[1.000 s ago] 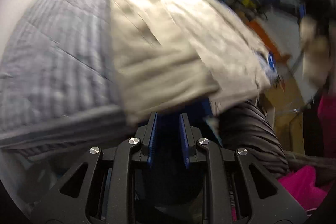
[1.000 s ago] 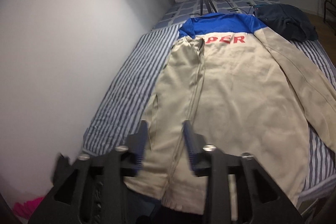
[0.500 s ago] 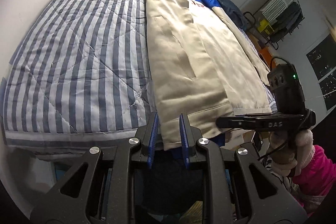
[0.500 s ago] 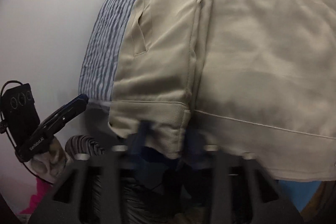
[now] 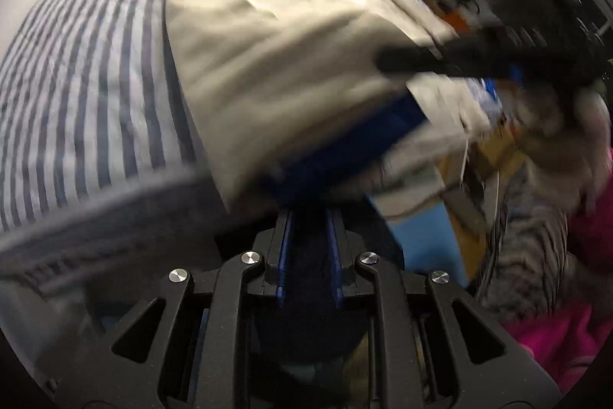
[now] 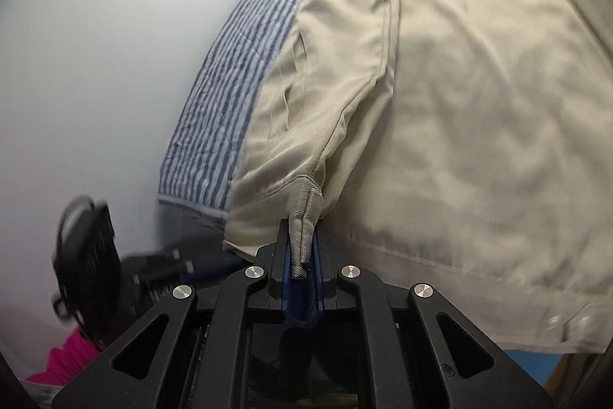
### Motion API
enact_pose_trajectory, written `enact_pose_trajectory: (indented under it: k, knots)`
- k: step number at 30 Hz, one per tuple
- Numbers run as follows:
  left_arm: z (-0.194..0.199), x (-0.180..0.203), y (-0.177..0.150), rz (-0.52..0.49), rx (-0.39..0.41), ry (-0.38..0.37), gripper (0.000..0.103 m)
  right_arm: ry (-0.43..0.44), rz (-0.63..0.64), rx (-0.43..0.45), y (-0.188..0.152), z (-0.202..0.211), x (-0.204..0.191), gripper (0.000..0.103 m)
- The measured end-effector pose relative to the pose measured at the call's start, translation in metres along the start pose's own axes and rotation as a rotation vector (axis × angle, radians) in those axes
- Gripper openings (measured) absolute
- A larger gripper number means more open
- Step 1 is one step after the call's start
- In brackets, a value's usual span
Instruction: Fold large clothes
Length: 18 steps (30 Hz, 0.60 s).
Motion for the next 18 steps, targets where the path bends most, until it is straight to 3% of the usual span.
enact_pose_trajectory:
  k: [3,5,8,10,12,13,14,15,16,17,18]
  knots:
    - [0.018,-0.010,-0.010,0.049,0.040,0.040,0.016,0.046,-0.038,-0.009,-0.005,-0.011,0.012,0.013]
    - [0.037,-0.027,-0.005,0.104,0.122,0.095,0.016,0.054,-0.061,-0.018,-0.007,-0.018,0.018,0.013]
    - [0.043,-0.057,0.010,0.198,0.181,0.095,0.016,0.051,-0.070,-0.023,-0.009,-0.025,0.023,0.013]
    - [0.033,-0.072,0.017,0.252,0.175,0.035,0.016,0.058,-0.088,-0.036,-0.010,-0.026,0.027,0.022]
    - [0.024,-0.076,0.018,0.268,0.164,-0.017,0.016,0.086,-0.108,-0.041,-0.013,-0.027,0.029,0.053]
    - [0.018,-0.077,0.019,0.269,0.149,-0.048,0.018,0.099,-0.107,-0.045,-0.015,-0.029,0.029,0.054]
    - [0.013,-0.076,0.018,0.270,0.142,-0.060,0.021,0.110,-0.102,-0.060,-0.016,-0.035,0.026,0.054]
    - [0.010,-0.075,0.019,0.273,0.141,-0.066,0.022,0.122,-0.092,-0.078,-0.016,-0.041,0.023,0.040]
    - [0.010,-0.072,0.019,0.272,0.140,-0.076,0.022,0.132,-0.079,-0.094,-0.015,-0.045,0.019,0.019]
    - [0.008,-0.071,0.020,0.271,0.141,-0.094,0.022,0.117,-0.068,-0.108,-0.014,-0.048,0.016,0.008]
    - [0.008,-0.067,0.020,0.267,0.147,-0.103,0.022,0.092,-0.060,-0.102,-0.011,-0.045,0.014,0.008]
Point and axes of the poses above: each gripper's, at about its wrist camera, not at the fingertips, and z roughly against the way its jaws point, x to its right, y to its top, the point moved 4 cm from there along -z, roughly the way its jaws point, and after that the axes turned 9 degrees about -x, right-handed, at the moved point
